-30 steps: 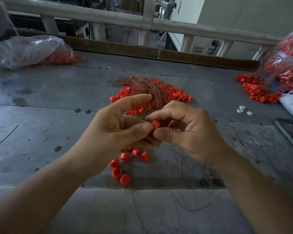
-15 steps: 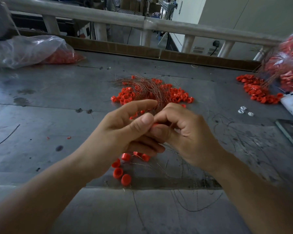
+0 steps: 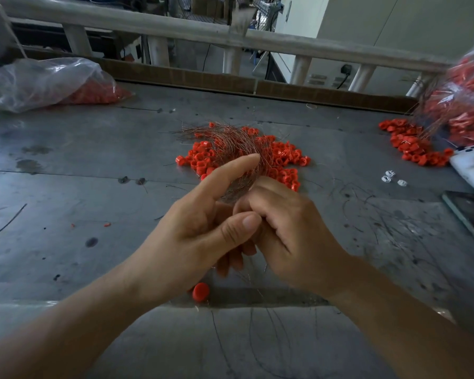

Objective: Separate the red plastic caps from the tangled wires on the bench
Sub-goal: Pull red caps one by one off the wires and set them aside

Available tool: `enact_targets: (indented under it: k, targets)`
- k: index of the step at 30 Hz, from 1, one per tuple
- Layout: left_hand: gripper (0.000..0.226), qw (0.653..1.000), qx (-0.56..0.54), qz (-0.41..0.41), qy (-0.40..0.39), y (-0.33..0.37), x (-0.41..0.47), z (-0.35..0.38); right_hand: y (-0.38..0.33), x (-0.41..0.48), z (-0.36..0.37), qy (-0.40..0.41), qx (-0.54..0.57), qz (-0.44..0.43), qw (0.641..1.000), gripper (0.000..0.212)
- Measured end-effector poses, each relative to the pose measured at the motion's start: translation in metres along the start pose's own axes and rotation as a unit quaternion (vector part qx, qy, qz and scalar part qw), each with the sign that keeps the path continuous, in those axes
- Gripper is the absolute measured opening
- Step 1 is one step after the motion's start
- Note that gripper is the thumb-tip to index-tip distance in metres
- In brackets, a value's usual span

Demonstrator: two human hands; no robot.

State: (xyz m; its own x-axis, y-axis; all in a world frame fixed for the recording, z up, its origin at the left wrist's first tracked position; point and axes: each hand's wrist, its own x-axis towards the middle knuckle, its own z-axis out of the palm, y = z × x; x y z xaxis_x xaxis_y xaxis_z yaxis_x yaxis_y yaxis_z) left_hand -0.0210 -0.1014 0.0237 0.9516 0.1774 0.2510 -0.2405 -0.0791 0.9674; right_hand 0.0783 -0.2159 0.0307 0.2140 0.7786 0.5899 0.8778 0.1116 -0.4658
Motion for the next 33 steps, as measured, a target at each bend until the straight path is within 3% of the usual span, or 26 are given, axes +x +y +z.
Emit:
enact_targets:
  k: [4, 7, 10, 12, 15, 17, 21, 25, 27, 30, 33]
  targets:
    - [0.054, 0.999, -0.042, -0.027, 0.005, 0.004, 0.002, -0.002, 0.003, 0.004, -0.004, -0.014, 0.058, 0.03, 0.998, 0.036]
    - [0.052, 0.996, -0.07, -0.058, 0.003, 0.007, 0.004, -0.005, 0.004, 0.005, -0.006, -0.031, 0.087, 0.038, 0.995, 0.018]
    - [0.038, 0.99, -0.117, -0.062, 0.049, 0.007, 0.008, -0.009, 0.005, 0.005, -0.009, -0.048, 0.15, 0.106, 0.982, 0.047]
    - [0.024, 0.985, -0.155, -0.035, 0.064, 0.008, 0.01, -0.013, 0.005, 0.006, -0.011, -0.064, 0.245, 0.181, 0.95, 0.052]
    - [0.02, 0.982, -0.176, 0.007, 0.06, 0.01, 0.01, -0.016, 0.006, 0.005, -0.013, -0.064, 0.317, 0.206, 0.924, 0.029]
    - [0.019, 0.986, -0.15, 0.02, 0.075, 0.009, 0.011, -0.018, 0.004, 0.006, -0.017, -0.04, 0.296, 0.197, 0.934, 0.017]
    - [0.029, 0.993, -0.061, 0.004, 0.096, 0.007, 0.01, -0.026, 0.01, 0.007, -0.028, -0.012, 0.185, 0.188, 0.965, 0.014]
    - [0.019, 0.987, 0.121, -0.066, 0.079, 0.004, 0.011, -0.033, 0.02, 0.003, -0.029, -0.105, 0.044, 0.201, 0.973, 0.015]
    - [0.01, 0.971, 0.21, -0.1, 0.054, 0.001, 0.012, -0.035, 0.023, 0.001, -0.027, -0.165, -0.005, 0.198, 0.966, 0.012]
    - [0.018, 0.94, 0.317, -0.126, 0.019, -0.006, 0.013, -0.034, 0.027, 0.0, -0.022, -0.213, -0.065, 0.176, 0.959, 0.007]
    - [0.013, 0.933, 0.333, -0.137, -0.001, -0.006, 0.013, -0.033, 0.028, 0.0, -0.02, -0.237, -0.087, 0.166, 0.953, 0.014]
